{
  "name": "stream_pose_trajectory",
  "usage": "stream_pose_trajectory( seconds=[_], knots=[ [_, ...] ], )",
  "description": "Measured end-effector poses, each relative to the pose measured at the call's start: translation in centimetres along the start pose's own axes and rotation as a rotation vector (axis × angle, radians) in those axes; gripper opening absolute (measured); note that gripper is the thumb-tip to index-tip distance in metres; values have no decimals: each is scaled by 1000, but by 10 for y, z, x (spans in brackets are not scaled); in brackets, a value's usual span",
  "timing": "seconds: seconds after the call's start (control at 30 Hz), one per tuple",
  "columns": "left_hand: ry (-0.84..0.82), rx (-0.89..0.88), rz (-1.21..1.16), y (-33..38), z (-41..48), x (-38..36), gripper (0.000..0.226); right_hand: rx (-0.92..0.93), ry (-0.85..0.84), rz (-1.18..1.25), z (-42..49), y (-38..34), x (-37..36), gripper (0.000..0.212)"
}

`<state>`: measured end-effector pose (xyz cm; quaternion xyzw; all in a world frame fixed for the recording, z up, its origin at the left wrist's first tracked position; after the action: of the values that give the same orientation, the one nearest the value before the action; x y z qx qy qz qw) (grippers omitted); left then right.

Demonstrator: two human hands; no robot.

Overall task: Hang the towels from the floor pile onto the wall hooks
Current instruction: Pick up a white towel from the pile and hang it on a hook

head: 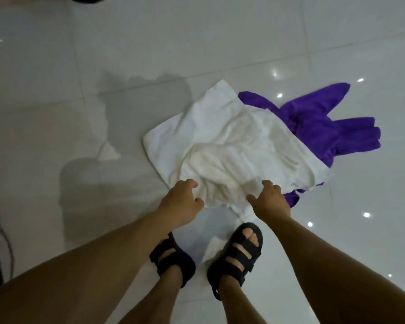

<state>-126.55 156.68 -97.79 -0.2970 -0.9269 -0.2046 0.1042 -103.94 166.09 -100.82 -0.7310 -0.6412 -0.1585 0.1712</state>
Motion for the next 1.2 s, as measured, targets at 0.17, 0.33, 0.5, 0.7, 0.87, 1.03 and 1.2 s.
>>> stream_pose_trajectory(
  seconds=[0.17, 0.33, 0.5, 0.7, 0.87, 1.03, 1.2],
  knots=[
    [-39, 16, 32, -28, 27, -27, 56, 27, 75, -64, 41, 1, -36, 20],
    [-58, 21, 28, -20, 1, -14, 56, 125, 181, -178, 1, -15, -17, 18],
    [-48, -15, 43, 20, -58, 32, 55, 261, 168, -128, -74, -57, 40, 30],
    [-59, -126, -102, 77, -160, 93, 77, 571, 85, 163, -207, -141, 125, 38],
    [187, -250, -253, 114, -260, 173, 39, 677, 119, 470, -326, -187, 206, 42],
    [281, -370, -439, 140, -374, 253, 14, 727, 283, 661, -425, -206, 289, 35],
    [487, -506, -902, 184, -482, 334, 35, 1065, 64, 620, -522, -256, 305, 36]
  ],
)
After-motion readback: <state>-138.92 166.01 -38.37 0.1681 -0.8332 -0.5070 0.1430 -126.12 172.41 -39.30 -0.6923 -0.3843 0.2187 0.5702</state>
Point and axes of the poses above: each hand's wrist, its own z-axis towards the middle knuckle, its own x-axis out of the back of the hand, y = z × x, the point moved 7 cm from there along z, towards the middle knuckle, and after that the axes turned 8 degrees about -y, right-handed, at the moved point
